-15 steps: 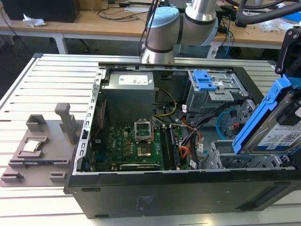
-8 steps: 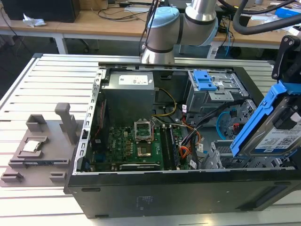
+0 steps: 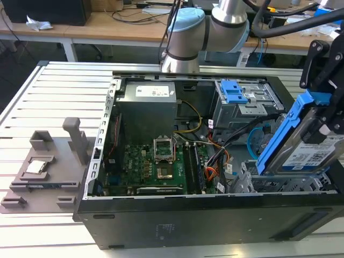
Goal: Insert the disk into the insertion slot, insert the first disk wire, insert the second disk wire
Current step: 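Insert the disk into the insertion slot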
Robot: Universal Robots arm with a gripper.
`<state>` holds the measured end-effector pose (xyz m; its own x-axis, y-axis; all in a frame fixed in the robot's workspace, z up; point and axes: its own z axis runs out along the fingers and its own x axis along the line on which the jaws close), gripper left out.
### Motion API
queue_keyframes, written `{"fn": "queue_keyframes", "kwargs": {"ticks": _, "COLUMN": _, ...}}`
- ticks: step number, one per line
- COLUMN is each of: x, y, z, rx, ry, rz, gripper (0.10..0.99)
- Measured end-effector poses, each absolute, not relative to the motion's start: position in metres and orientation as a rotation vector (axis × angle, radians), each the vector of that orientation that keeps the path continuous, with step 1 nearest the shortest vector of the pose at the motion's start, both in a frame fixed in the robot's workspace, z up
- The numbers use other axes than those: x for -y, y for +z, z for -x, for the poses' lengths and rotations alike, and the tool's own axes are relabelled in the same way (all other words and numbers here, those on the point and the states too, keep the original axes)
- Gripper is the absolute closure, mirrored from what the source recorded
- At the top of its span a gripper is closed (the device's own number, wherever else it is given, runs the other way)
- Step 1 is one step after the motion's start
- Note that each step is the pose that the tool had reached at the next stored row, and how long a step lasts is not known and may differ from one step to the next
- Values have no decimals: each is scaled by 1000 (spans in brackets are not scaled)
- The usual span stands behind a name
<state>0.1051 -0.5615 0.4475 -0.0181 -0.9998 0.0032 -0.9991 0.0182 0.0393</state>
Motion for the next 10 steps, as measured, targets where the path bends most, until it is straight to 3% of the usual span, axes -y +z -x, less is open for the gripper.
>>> {"fn": "queue_keyframes", "kwargs": {"ticks": 10, "x": 545, "y": 432, "z": -104, "rx": 2220, "ry": -40, "rz": -2180, "gripper": 725}}
